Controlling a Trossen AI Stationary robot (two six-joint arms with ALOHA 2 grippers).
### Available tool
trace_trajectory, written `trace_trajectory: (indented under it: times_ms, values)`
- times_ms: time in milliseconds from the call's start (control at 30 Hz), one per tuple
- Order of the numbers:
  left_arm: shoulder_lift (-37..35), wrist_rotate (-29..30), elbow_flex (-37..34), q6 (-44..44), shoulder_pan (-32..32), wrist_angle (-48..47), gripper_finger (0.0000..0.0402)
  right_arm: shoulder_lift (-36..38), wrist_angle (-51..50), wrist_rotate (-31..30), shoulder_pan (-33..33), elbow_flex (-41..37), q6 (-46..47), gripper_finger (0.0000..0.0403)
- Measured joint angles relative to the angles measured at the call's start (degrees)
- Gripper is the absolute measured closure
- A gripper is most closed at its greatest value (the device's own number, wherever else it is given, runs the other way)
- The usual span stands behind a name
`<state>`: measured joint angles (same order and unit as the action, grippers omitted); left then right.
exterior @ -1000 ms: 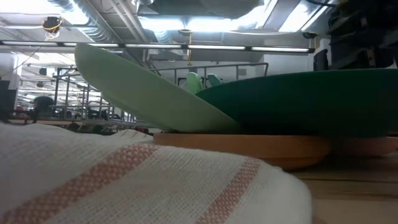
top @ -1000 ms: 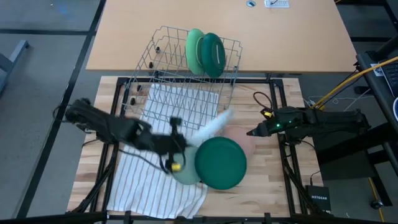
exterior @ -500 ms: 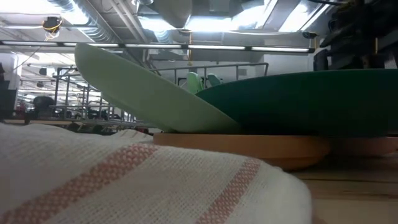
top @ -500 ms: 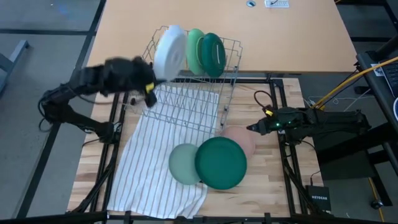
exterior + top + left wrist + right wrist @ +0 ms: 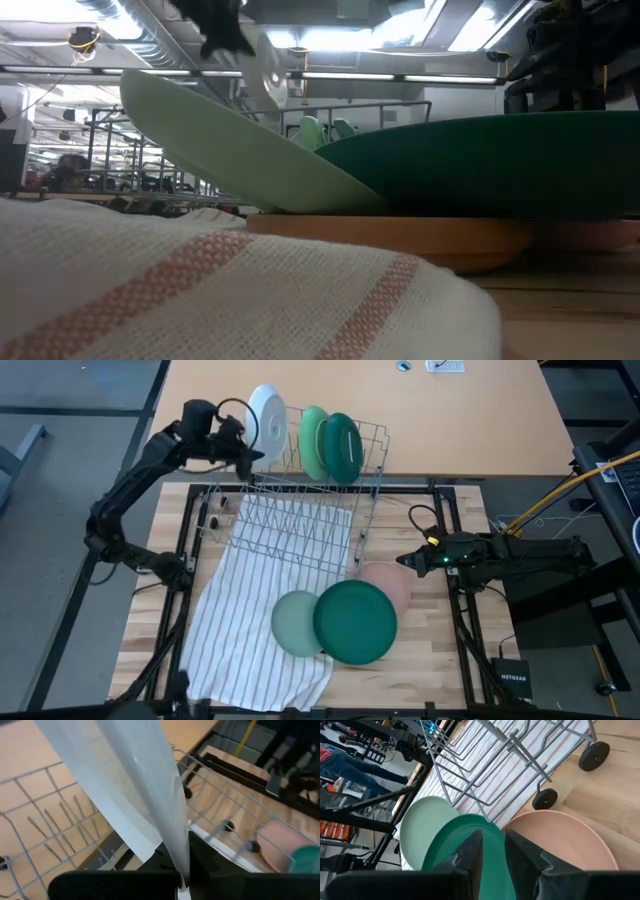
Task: Sort dishes
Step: Put the white plate into the dishwasher rack
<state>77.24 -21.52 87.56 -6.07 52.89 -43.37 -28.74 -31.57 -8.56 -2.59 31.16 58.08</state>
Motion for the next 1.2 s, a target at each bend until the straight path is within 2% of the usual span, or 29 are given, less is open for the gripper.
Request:
trace_trajectory:
  times_ms: [133,300,567,833,1000,1200]
  values:
    - [3.5,-5.3,-3.2,2.1,5.9,6.0,0.0401,0.0,0.0,0.0,0.0,0.0,-0.5,0.0317]
    - [9.2,-11.7,-3.8,2.4,11.1,11.0,0.0401,0.0,0.0,-0.2,0.0,0.0,-1.6,0.0317]
    - [17.1,-18.7,-3.8,4.2,16.1,21.6,0.0401,0.0,-0.4,-6.0,0.0,-0.1,-3.1,0.0317]
    - [20.1,-19.4,-3.8,3.4,20.9,25.0,0.0401,0.0,-0.4,-6.7,0.0,-0.1,-3.1,0.0317]
    - [20.9,-19.6,-3.8,2.6,23.6,25.3,0.0401,0.0,-0.3,-9.8,0.0,-0.1,-3.1,0.0317]
    - [22.8,-23.1,-3.8,1.3,24.1,27.0,0.0401,0.0,-0.3,-11.7,0.0,-0.1,-3.1,0.0317]
